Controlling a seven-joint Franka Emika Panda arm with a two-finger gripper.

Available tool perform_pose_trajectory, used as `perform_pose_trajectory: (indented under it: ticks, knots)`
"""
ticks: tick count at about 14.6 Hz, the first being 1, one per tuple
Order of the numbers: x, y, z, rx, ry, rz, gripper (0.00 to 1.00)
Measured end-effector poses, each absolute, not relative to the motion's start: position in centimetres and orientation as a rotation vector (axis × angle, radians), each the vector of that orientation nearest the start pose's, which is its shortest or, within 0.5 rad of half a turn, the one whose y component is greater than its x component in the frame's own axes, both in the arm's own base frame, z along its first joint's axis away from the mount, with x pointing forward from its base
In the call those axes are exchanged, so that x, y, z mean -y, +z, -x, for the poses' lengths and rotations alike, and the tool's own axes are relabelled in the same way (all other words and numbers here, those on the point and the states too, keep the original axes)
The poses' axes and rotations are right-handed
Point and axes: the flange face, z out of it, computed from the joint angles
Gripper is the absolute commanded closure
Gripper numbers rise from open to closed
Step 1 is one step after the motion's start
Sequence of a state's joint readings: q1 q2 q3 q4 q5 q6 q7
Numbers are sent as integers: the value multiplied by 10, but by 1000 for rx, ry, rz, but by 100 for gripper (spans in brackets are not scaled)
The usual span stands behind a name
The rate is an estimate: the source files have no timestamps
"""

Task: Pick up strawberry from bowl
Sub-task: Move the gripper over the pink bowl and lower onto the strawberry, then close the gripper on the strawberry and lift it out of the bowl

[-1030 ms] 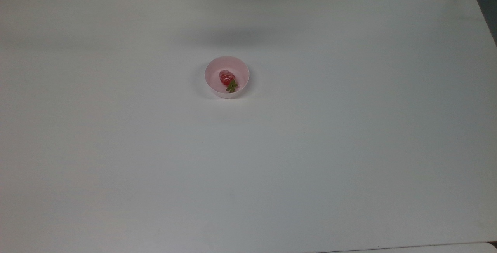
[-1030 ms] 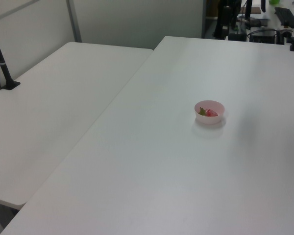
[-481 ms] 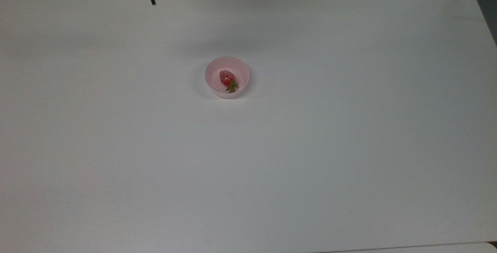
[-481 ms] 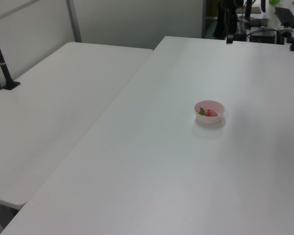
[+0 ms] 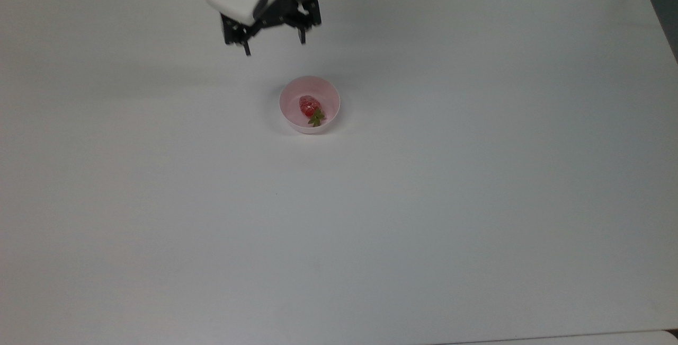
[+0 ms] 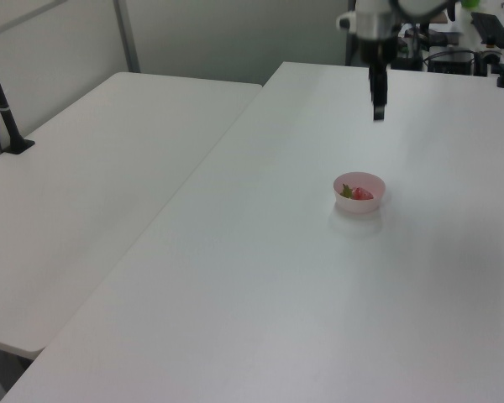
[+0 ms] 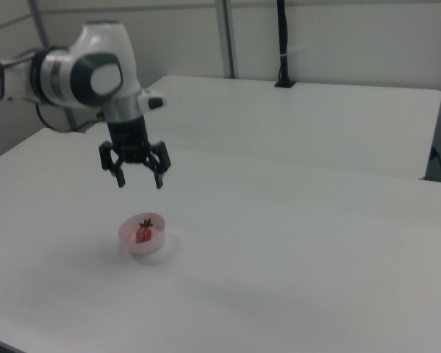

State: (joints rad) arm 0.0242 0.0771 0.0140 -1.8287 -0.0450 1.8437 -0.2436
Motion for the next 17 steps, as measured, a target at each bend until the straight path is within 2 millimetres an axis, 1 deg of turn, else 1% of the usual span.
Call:
perform_pose_trajectory:
  ticks: [3,4,6,8,10,15,17]
  knots:
    - [-31,426,-583,353,98,3157,39]
    - [-33,411,-586,325,106,3159,40]
    - [-34,386,-590,279,151,3150,38]
    - [-41,369,-591,267,193,3125,36]
    - [-52,350,-591,256,242,3121,34]
    - [-67,333,-598,236,194,3125,35]
    - [-70,327,-599,236,189,3125,40]
